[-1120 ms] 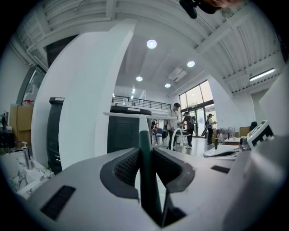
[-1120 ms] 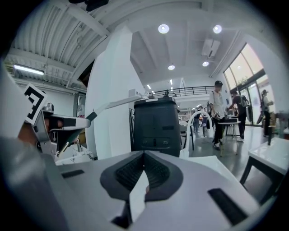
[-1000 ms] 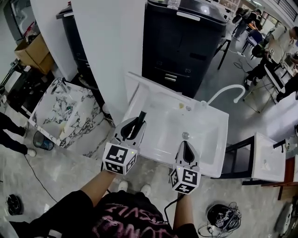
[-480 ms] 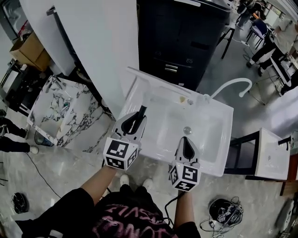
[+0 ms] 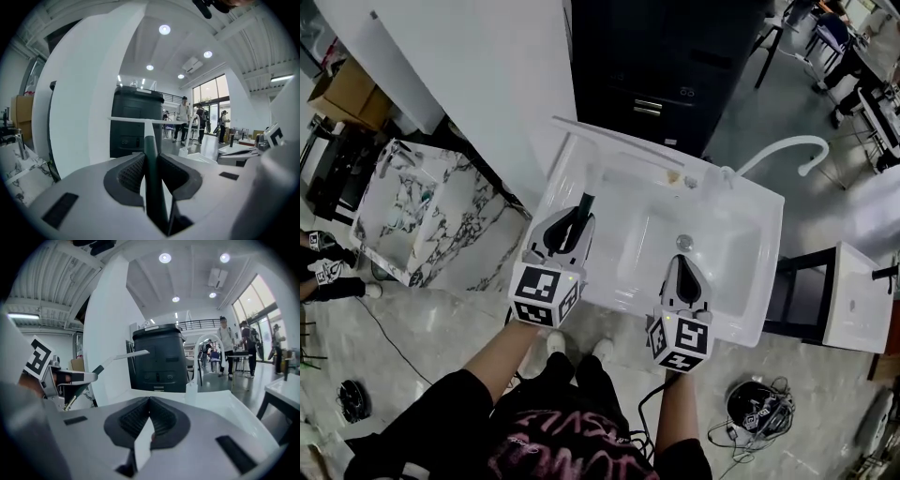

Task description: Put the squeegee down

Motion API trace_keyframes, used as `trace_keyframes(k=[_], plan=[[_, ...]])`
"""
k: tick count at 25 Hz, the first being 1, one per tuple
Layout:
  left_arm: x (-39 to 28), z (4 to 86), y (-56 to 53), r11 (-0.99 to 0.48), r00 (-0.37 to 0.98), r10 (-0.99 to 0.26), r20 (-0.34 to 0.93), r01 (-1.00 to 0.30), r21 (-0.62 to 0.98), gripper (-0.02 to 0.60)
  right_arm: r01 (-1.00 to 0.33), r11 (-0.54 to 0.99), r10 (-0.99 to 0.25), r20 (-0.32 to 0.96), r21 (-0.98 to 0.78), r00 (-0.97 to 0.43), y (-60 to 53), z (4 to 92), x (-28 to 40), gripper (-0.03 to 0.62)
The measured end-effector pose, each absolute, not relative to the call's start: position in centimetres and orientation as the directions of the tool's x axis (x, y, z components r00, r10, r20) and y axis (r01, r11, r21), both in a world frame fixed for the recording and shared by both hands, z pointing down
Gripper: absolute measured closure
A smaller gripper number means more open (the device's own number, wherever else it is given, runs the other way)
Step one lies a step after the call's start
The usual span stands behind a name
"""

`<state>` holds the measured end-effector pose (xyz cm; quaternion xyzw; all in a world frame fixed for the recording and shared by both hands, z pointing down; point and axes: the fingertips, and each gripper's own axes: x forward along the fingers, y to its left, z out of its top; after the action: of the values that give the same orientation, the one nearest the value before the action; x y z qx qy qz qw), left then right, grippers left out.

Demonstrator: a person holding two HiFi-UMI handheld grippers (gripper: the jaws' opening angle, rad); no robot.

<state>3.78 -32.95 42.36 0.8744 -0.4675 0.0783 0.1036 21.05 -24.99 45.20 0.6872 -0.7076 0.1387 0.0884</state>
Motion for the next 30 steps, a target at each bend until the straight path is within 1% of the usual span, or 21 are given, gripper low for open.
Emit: trace_keyframes(k=[6, 30], plan=[[4.5, 43.7, -33.5, -0.552, 0.559, -0.796, 0.231, -0.828, 0.101, 0.485, -0.996, 0.023, -0.94, 0.336, -0.088, -0.052, -25.6, 47.1, 20.9, 0.574], [5.6, 52.4, -37.0, -0.5, 0.504, -0.782, 0.366, -0.859, 0.115, 0.485, -0.989, 0.037, -0.917, 0.39, -0.141, -0.09, -28.7, 53.8, 21.6, 0.574]])
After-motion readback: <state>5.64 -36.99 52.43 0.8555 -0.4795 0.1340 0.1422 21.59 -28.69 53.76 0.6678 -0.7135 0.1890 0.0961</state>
